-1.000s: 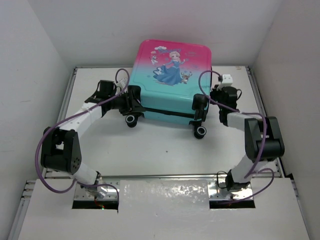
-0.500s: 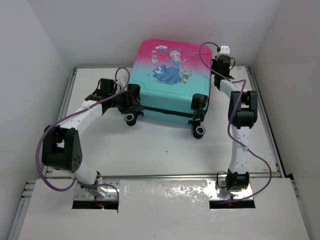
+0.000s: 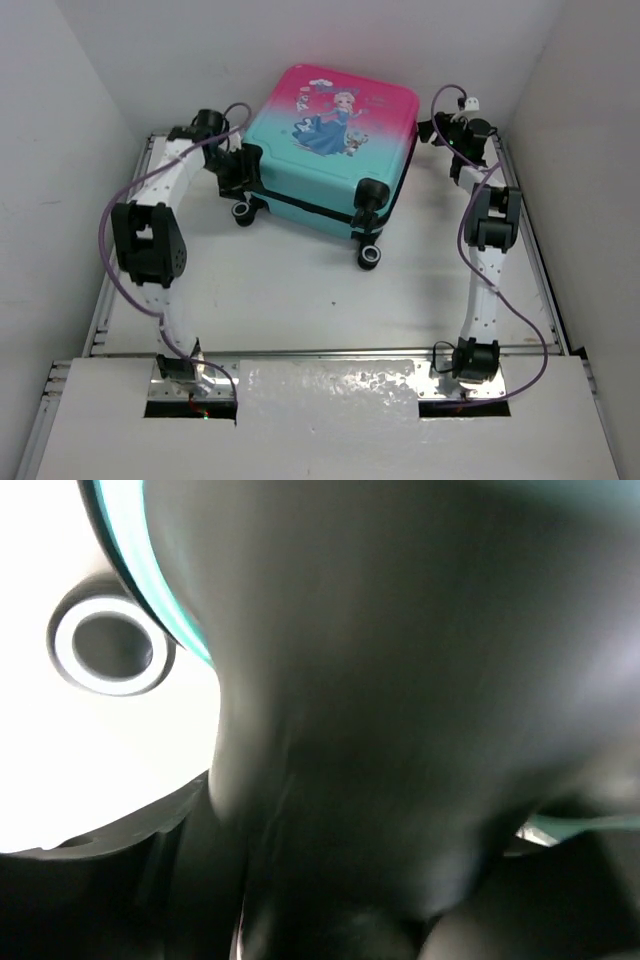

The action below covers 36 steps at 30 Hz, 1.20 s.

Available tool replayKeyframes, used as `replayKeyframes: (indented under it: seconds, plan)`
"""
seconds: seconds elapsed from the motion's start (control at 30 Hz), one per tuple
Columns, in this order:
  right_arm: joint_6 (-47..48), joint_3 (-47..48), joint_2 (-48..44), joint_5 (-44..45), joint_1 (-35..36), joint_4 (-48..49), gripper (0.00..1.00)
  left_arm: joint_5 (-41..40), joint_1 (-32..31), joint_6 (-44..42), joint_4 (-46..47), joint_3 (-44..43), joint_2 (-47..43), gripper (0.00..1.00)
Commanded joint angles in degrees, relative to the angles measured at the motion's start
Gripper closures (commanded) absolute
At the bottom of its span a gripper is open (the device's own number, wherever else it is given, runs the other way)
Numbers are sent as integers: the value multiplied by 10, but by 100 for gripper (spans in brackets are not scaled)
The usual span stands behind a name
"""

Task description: Pack the luggage

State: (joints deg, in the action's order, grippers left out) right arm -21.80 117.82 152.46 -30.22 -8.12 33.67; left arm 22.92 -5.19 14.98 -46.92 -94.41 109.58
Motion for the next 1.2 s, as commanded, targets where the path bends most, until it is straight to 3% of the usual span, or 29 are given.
replayKeyframes:
  seconds: [0.0, 0.07, 0.13, 0.2, 0.23, 0.3, 0.37, 0.4, 0.47, 0.53, 0.57, 0.6, 0.63, 0.73, 0.87, 0.97, 1.07, 1.17]
  plan:
    - [-182, -48, -62, -340, 136, 182, 31, -127, -8, 28, 49, -224, 167, 72]
    - [-272, -193, -132, -349, 165, 294, 31, -119, -10, 5, 7, -339, 262, 59]
    - [-313, -346, -207, -354, 205, 435, 31, -103, -10, -21, -20, -461, 302, 47]
    - [-320, -435, -256, -350, 234, 503, 32, -53, -10, -49, 38, -467, 307, 39]
    - [-299, -529, -307, -321, 261, 517, 32, -29, -10, -54, 65, -438, 288, 34]
    - [-270, -649, -354, -287, 300, 526, 31, 3, -24, -64, 101, -429, 269, 33]
    - [-188, -742, -421, -249, 332, 472, 31, -79, -53, -90, 84, -438, 230, 30]
    - [-113, -784, -463, -189, 340, 387, 31, -217, -65, -75, 71, -437, 188, 25]
    - [-63, -813, -504, -96, 340, 307, 29, -374, -66, -28, 48, -421, 137, 21]
    - [-36, -831, -559, 49, 338, 185, 24, -478, -66, 6, 54, -334, 36, 18]
    - [-31, -832, -577, 84, 338, 150, 23, -487, -66, 6, 65, -295, -4, 16]
    - [-27, -831, -594, 112, 338, 109, 21, -491, -66, 6, 71, -260, -69, 5]
    - [-27, -832, -623, 144, 339, 58, 18, -482, -68, 12, 65, -207, -95, 5]
    - [-59, -854, -681, 188, 338, 9, 4, -324, -109, -6, 84, -59, -213, 5]
    - [-69, -871, -733, 211, 330, -46, 1, -258, -245, -33, 133, 139, -357, 5]
    - [-55, -884, -768, 185, 326, -63, 1, -162, -272, -47, 196, 250, -409, 6]
    - [-63, -909, -799, 171, 309, -72, 1, -144, -284, -67, 193, 289, -405, 8]
    - [-61, -922, -847, 176, 303, -105, 1, -186, -286, -71, 180, 301, -375, 12]
